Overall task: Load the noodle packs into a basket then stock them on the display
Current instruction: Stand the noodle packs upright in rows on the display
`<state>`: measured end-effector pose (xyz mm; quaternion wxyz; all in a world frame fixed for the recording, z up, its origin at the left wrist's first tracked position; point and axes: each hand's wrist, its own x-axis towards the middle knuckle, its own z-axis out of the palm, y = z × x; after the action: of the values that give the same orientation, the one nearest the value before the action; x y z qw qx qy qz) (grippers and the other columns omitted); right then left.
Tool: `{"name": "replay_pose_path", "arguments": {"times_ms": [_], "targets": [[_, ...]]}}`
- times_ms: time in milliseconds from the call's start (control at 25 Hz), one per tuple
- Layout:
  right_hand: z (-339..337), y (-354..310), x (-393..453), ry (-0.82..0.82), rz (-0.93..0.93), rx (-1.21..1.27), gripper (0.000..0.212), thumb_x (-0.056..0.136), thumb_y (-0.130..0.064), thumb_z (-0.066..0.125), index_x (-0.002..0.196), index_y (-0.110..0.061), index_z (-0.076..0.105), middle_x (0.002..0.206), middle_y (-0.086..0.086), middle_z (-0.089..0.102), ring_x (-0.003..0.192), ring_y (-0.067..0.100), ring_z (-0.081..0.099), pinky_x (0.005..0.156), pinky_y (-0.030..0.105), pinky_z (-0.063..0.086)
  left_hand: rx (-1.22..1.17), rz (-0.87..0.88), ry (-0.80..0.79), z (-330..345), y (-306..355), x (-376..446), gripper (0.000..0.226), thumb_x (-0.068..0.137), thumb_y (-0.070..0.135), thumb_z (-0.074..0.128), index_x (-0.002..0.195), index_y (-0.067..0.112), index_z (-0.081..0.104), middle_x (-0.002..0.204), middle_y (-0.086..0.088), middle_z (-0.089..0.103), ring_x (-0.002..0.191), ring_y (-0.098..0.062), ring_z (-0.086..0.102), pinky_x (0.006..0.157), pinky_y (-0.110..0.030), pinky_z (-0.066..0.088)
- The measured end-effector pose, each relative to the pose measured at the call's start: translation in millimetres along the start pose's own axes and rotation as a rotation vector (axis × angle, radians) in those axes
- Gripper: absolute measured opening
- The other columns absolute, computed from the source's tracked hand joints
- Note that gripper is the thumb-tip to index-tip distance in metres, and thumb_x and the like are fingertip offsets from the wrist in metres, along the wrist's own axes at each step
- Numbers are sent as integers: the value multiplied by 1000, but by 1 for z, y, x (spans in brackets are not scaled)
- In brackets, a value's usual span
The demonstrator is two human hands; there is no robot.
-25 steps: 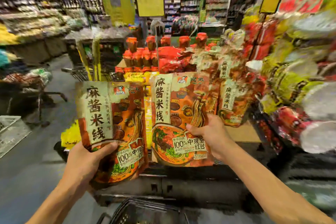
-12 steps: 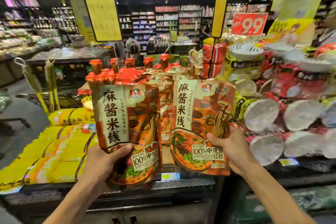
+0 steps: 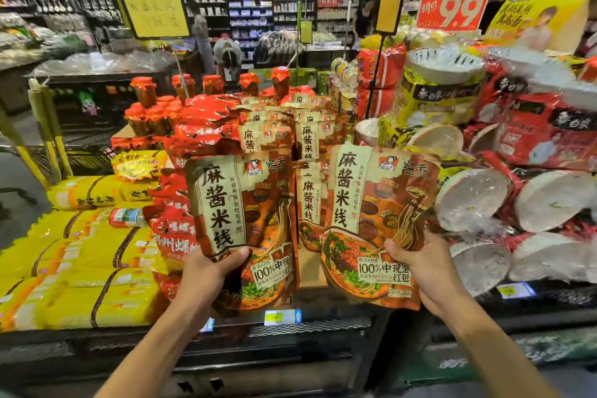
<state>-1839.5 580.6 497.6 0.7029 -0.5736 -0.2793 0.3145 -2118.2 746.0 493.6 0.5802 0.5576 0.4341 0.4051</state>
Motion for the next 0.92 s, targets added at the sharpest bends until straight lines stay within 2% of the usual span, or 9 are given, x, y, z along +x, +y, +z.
{"name": "replay_pose_path", "arguments": {"times_ms": [40, 80, 160, 280, 400, 480, 680, 800, 920], "targets": [[-1, 6, 12, 22, 16, -27, 33, 80, -6, 80, 109, -18, 71, 107, 6, 78, 102, 26, 74, 93, 54, 57, -5, -14, 2, 4, -6, 13, 23, 85, 2, 75, 98, 21, 71, 84, 10, 79, 78, -6, 75, 69, -25, 56], [-2, 13, 23, 38, 40, -55, 31, 86, 4, 71, 108, -18, 70, 106, 5, 79, 101, 24, 75, 93, 53, 56, -9, -28, 5, 8, -14, 25, 22, 86, 2, 74, 97, 20, 70, 80, 12, 78, 73, -3, 74, 63, -21, 56], [-2, 26, 41, 76, 96, -94, 32, 89, 8, 66, 104, -19, 71, 102, 3, 79, 98, 24, 75, 91, 51, 57, -25, -72, 8, 13, -25, 46, 20, 86, 0, 73, 98, 16, 69, 79, 10, 78, 70, -4, 74, 57, -19, 57], [0, 46, 71, 118, 150, -139, 32, 88, 10, 66, 99, -20, 72, 94, 1, 80, 94, 28, 75, 87, 50, 58, -27, -152, -6, 18, -45, 79, 22, 86, 1, 74, 102, 16, 71, 87, 3, 79, 82, -15, 75, 75, -32, 59], [4, 68, 94, 129, 180, -131, 30, 89, 12, 64, 99, -15, 71, 89, 3, 80, 81, 25, 76, 73, 42, 62, -47, -236, -22, 22, -71, 108, 25, 85, -1, 74, 104, 16, 72, 97, -1, 79, 97, -24, 73, 88, -43, 57], [6, 86, 103, 113, 201, -162, 28, 89, 11, 65, 100, -13, 72, 92, 6, 80, 81, 24, 77, 67, 36, 63, -49, -292, -11, 25, -86, 118, 29, 85, -3, 74, 109, 13, 72, 103, -4, 79, 102, -28, 72, 96, -49, 54], [6, 128, 139, 44, 279, -223, 24, 91, 6, 67, 104, -13, 73, 97, 6, 80, 90, 26, 77, 74, 38, 63, -97, -417, 70, 38, -116, 144, 30, 83, -8, 71, 105, 13, 72, 95, -3, 79, 98, -29, 71, 90, -47, 55], [4, 147, 163, 11, 321, -247, 22, 91, 3, 69, 107, -11, 72, 100, 3, 80, 93, 21, 76, 82, 39, 62, -83, -434, 142, 47, -130, 157, 28, 82, -9, 73, 96, 16, 73, 84, 3, 79, 90, -22, 70, 93, -43, 53], [7, 162, 185, -35, 352, -276, 21, 90, 1, 70, 105, -13, 72, 94, -5, 80, 88, 12, 76, 73, 28, 61, -50, -422, 138, 58, -136, 169, 29, 83, -8, 73, 99, 16, 71, 82, 9, 78, 87, -12, 69, 86, -32, 54]]}}
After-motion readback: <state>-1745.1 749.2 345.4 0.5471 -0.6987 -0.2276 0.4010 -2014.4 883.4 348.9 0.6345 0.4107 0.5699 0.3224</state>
